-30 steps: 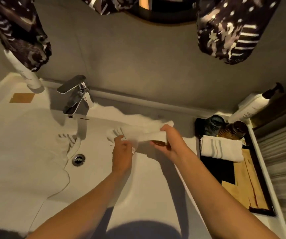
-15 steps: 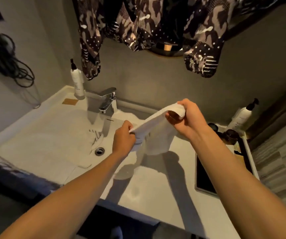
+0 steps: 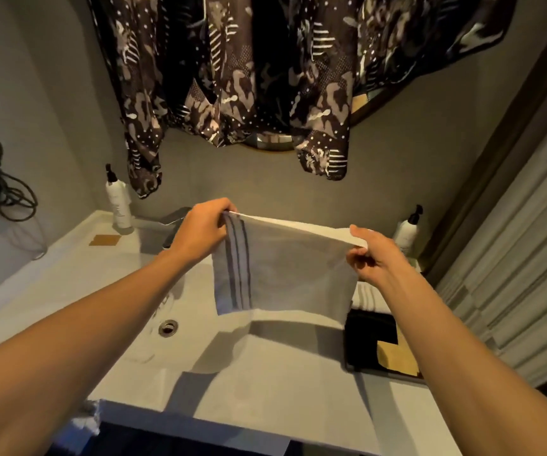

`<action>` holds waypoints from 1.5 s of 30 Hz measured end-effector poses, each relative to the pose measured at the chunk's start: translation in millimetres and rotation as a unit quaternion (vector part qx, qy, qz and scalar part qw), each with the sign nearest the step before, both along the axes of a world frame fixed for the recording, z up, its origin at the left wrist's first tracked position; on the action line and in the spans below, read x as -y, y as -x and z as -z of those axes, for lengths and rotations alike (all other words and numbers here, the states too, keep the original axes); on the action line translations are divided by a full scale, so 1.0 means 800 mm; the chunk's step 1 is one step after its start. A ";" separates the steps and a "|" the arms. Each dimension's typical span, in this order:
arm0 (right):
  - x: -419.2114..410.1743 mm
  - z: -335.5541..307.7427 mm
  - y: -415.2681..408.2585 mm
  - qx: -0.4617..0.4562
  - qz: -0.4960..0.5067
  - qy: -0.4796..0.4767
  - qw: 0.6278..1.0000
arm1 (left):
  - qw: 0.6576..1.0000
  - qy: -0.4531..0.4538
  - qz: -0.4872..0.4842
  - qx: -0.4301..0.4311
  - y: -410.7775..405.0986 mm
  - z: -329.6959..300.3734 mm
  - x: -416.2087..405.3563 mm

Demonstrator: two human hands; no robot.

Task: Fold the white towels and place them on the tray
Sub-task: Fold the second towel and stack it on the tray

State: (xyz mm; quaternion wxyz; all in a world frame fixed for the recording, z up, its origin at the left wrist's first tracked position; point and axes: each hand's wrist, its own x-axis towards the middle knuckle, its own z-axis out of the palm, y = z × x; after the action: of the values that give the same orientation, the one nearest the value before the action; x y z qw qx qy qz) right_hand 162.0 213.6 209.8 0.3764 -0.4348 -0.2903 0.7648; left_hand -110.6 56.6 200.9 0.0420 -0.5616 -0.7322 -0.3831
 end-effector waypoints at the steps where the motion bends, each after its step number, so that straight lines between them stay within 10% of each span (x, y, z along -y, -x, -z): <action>1: 0.002 -0.005 -0.002 -0.004 0.002 -0.009 1.000 | 1.000 -0.003 0.010 -0.005 -0.001 -0.006 0.003; 8: 0.087 0.119 -0.055 0.040 -0.003 0.075 0.996 | 0.991 0.127 0.030 -0.015 -0.019 0.134 0.093; 16: 0.179 0.272 -0.093 0.204 -0.037 0.240 0.948 | 0.894 0.435 0.107 0.032 -0.060 0.276 0.189; 20: 0.180 0.274 -0.106 0.479 -0.112 -0.082 0.867 | 0.887 0.447 0.090 0.069 -0.062 0.269 0.191; 22: 0.188 0.285 -0.117 0.475 -0.174 -0.246 0.827 | 0.902 0.417 0.090 0.071 -0.068 0.266 0.199; 28: 0.176 0.314 -0.182 0.459 -0.282 -0.255 0.803 | 0.899 0.421 0.115 0.036 -0.095 0.281 0.219; 34: 0.164 0.304 -0.217 0.542 -0.442 -0.394 0.596 | 0.880 0.443 0.133 0.111 -0.116 0.294 0.215; 38: 0.150 0.303 -0.188 0.521 -0.325 -0.414 0.672 | 0.923 0.248 -0.001 0.295 -0.099 0.264 0.196; 41: 0.138 0.322 -0.177 0.429 -0.200 -0.317 0.822 | 0.912 0.130 -0.091 0.378 -0.084 0.246 0.172; 45: 0.136 0.322 -0.137 0.371 -0.124 -0.201 0.898 | 0.907 0.121 -0.127 0.382 -0.070 0.268 0.142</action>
State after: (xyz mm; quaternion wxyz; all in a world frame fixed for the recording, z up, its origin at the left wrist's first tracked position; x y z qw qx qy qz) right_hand 271.8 104.5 -48.1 0.2229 -0.5625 -0.6085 0.5135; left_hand -54.3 -56.9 -13.8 -0.2609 -0.2754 -0.7983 -0.4677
